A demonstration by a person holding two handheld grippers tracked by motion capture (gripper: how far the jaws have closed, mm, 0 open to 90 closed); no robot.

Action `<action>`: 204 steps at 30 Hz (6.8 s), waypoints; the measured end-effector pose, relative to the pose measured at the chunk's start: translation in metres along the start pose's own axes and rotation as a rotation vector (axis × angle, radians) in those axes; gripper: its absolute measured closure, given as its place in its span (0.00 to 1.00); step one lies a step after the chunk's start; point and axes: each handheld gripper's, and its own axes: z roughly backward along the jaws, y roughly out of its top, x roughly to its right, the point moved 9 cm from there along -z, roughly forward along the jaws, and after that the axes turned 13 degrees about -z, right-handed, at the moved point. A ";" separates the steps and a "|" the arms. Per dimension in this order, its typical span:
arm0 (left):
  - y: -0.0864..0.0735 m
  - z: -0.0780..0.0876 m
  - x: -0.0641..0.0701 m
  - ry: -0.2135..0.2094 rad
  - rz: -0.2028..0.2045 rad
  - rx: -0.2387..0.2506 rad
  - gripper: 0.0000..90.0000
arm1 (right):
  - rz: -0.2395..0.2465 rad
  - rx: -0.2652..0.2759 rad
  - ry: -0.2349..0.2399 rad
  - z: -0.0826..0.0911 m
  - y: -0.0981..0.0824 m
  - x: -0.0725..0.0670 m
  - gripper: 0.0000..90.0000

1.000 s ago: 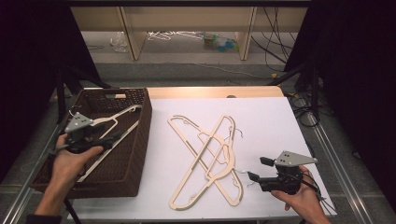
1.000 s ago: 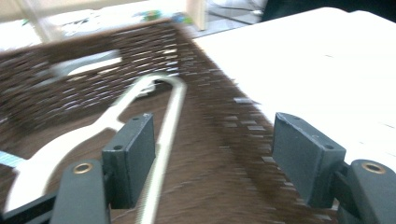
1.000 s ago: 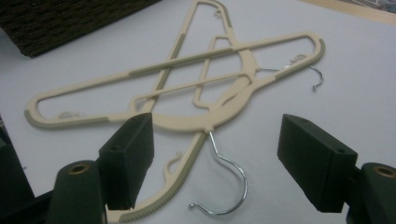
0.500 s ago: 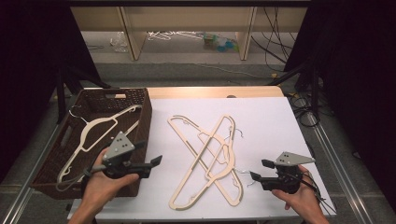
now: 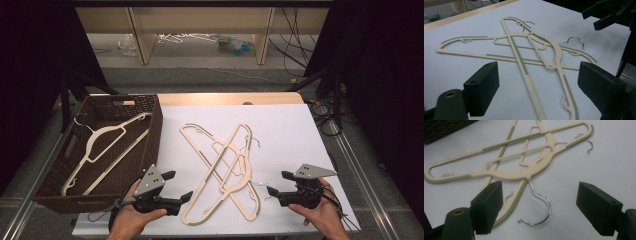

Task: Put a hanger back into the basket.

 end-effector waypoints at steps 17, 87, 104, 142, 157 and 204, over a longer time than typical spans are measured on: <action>-0.014 0.000 -0.002 0.021 -0.021 0.014 0.19 | 0.031 -0.078 -0.037 -0.010 -0.009 0.004 0.32; -0.024 -0.008 0.005 -0.017 -0.038 -0.026 0.21 | 0.202 -0.378 -0.191 -0.023 -0.001 0.109 0.98; -0.024 -0.007 0.005 -0.018 -0.053 -0.030 0.21 | 0.061 -0.273 -0.264 -0.010 0.007 0.074 0.63; -0.024 -0.007 0.008 -0.026 -0.055 -0.034 0.21 | -0.075 -0.377 -0.101 -0.026 -0.046 -0.019 0.58; -0.025 -0.008 0.009 -0.028 -0.062 -0.045 0.22 | -0.128 -0.411 -0.192 -0.018 -0.051 -0.012 0.53; -0.025 -0.008 0.010 -0.032 -0.061 -0.041 0.23 | -0.101 -0.514 -0.240 -0.004 -0.058 -0.006 0.68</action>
